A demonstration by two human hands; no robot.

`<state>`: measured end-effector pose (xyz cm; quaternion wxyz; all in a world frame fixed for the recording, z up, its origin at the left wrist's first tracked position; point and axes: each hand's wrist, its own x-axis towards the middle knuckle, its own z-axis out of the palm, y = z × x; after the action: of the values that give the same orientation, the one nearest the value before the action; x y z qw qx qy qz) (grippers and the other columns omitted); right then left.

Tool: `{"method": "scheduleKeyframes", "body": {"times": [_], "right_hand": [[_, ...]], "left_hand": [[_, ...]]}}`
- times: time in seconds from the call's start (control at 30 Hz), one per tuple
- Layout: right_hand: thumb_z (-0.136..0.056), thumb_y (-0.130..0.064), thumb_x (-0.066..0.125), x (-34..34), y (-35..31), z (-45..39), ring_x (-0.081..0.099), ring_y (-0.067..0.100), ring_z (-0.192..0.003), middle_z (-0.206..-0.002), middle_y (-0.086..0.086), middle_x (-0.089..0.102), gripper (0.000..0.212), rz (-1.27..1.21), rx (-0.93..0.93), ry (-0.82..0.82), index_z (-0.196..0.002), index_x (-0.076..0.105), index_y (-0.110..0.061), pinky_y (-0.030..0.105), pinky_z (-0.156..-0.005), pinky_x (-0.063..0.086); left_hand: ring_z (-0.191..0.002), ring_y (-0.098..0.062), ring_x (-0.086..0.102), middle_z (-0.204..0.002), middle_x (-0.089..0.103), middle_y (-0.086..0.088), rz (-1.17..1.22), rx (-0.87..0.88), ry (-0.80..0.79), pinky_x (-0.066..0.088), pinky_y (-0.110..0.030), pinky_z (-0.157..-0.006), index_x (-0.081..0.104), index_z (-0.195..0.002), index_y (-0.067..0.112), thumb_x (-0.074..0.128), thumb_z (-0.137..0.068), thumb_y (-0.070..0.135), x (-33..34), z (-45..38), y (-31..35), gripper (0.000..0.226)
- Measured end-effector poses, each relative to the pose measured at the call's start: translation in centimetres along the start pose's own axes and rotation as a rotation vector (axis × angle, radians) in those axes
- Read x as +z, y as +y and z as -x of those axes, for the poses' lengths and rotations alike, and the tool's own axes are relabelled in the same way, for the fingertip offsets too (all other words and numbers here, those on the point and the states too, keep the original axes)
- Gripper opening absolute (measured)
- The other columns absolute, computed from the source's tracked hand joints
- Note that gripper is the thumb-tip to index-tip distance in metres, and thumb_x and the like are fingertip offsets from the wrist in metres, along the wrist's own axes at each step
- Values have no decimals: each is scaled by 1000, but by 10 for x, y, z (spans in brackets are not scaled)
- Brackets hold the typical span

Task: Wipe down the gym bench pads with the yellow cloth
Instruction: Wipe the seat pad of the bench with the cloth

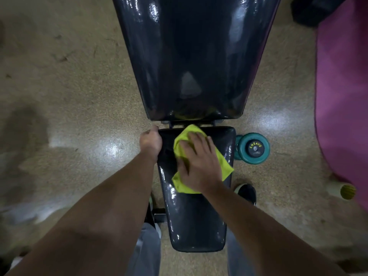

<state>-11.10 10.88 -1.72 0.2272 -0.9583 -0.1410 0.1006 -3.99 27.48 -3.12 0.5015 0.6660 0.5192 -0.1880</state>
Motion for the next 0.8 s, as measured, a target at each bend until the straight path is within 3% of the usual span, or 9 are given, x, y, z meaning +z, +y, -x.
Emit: {"method": "scheduleKeyframes", "body": {"times": [0.07,0.13,0.23,0.37,0.4,0.47,0.57,0.8], "right_hand": [[-96,-44,43,-5,11,-17,37,36,-146,-152,17,48,55,43,116,-2,-141,57,-15,57,-127,19],[-95,-47,36,-4,6,-34,37,36,-145,-149,16,50,60,71,192,-35,-142,56,-16,54,-128,15],[-96,-47,31,3,-11,-35,30,36,-151,-156,17,44,64,48,123,-100,-148,52,-16,53,-130,10],[-99,-43,41,3,-3,-3,28,36,-154,-162,16,40,57,-2,-32,-57,-146,56,-14,57,-129,15],[-99,-43,42,2,3,-1,29,36,-154,-161,16,41,56,-11,-41,-39,-145,57,-15,57,-128,16],[-98,-43,39,-3,9,-5,29,34,-154,-161,15,42,56,-8,22,-19,-145,57,-17,56,-128,15],[-97,-46,33,-6,4,-16,27,34,-154,-161,15,40,61,16,175,-33,-147,54,-19,55,-129,11],[-97,-43,44,-5,14,19,26,35,-155,-163,13,38,54,-21,36,15,-144,57,-21,61,-127,15]], "left_hand": [[-86,-31,60,-89,64,-11,27,-8,-2,49,-38,-83,64,-86,9,50,-103,35,1,-3,-2,34],[-83,-28,59,-87,62,-7,34,-14,-17,47,-35,-80,65,-95,8,50,-103,35,2,-3,-3,31],[-82,-27,60,-88,62,-7,21,-4,-7,44,-34,-79,63,-105,7,50,-103,36,2,-3,-5,31],[-106,-33,63,-94,64,-8,-6,17,-10,43,-34,-88,64,-90,11,50,-105,43,3,1,-5,38],[-109,-30,61,-98,63,-6,-15,27,-21,42,-33,-92,64,-93,11,50,-106,45,3,4,-6,39],[-118,-25,58,-116,64,-4,-24,63,-57,40,-33,-106,66,-118,11,48,-107,52,3,8,-10,47],[-128,-28,58,-135,65,-5,-11,70,-73,39,-48,-120,63,-140,15,45,-101,67,0,10,-19,67],[-124,-29,59,-128,64,-4,-6,52,-81,41,-44,-117,63,-137,18,41,-101,71,0,13,-21,68]]}}
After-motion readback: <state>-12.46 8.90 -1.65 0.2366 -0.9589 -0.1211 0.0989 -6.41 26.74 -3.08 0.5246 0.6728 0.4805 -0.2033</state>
